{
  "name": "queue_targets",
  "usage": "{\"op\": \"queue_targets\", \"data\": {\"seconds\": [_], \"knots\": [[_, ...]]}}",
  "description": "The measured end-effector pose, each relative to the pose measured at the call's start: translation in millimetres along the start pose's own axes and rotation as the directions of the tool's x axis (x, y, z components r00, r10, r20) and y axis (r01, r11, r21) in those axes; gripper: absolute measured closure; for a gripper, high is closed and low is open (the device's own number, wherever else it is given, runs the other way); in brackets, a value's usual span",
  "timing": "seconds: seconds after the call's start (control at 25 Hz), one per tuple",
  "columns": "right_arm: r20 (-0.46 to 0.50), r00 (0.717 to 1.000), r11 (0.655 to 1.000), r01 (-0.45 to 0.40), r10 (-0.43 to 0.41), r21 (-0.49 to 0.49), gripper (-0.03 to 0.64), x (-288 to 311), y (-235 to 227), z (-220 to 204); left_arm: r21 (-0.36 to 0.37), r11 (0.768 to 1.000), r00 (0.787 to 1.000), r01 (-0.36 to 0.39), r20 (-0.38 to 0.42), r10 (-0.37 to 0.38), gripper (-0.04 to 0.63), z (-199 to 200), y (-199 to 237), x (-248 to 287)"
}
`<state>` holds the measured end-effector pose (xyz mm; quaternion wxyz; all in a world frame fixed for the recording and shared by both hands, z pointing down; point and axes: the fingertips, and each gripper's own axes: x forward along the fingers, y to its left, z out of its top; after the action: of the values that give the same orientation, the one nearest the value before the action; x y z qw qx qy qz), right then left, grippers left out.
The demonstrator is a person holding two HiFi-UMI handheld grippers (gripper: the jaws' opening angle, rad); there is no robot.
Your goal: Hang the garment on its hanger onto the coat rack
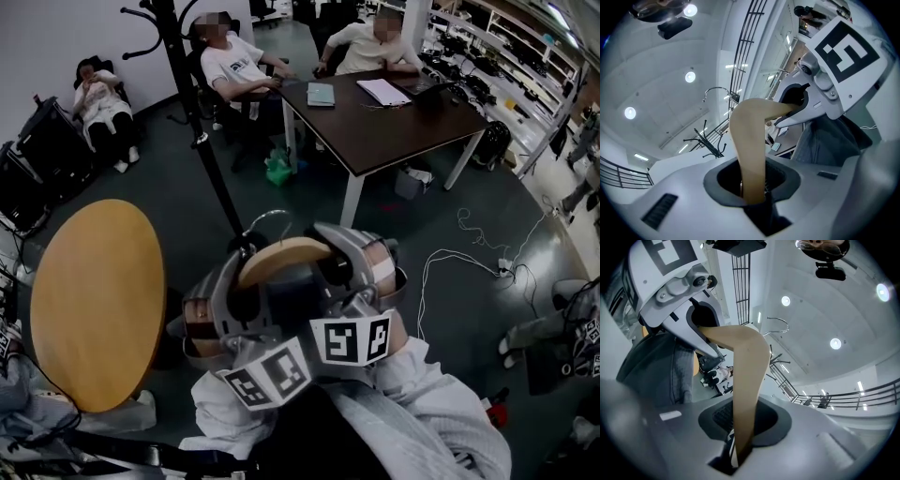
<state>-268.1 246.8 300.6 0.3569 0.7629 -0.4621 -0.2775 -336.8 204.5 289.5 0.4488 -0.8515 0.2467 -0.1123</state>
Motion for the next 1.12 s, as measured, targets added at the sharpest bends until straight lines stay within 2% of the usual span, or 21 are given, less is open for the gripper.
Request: {"op": "queue_targets", "data": {"seconds": [0.2, 0.44, 0.76, 0.96, 1.12], "knots": [[0.002, 1.0, 1.0, 0.004, -0.004, -0.004, 0.561, 78.9, -11.2, -28.3, -0.017, 1.0, 1.0, -0.005, 0.004, 0.005, 0.511, -18.5, 8.2, 83.3], [0.018, 1.0, 1.0, 0.011, -0.011, 0.008, 0.561, 167.5, -25.8, -59.7, -0.001, 1.0, 1.0, -0.02, 0.013, 0.02, 0.511, -35.4, 19.6, 174.4], [0.107, 0.993, 0.998, -0.049, 0.045, 0.027, 0.561, 277.0, -42.6, -118.8, 0.021, 0.997, 0.996, -0.067, -0.065, 0.069, 0.511, -50.2, 13.1, 291.1], [0.222, 0.967, 0.99, -0.137, 0.127, 0.03, 0.561, 354.0, -60.2, -153.7, 0.037, 0.988, 0.973, -0.151, -0.172, 0.155, 0.511, -53.9, 14.0, 369.0], [0.335, 0.92, 0.975, -0.221, 0.205, 0.012, 0.561, 413.1, -87.7, -174.5, 0.045, 0.97, 0.928, -0.24, -0.282, 0.243, 0.511, -44.4, 22.1, 428.6]]}}
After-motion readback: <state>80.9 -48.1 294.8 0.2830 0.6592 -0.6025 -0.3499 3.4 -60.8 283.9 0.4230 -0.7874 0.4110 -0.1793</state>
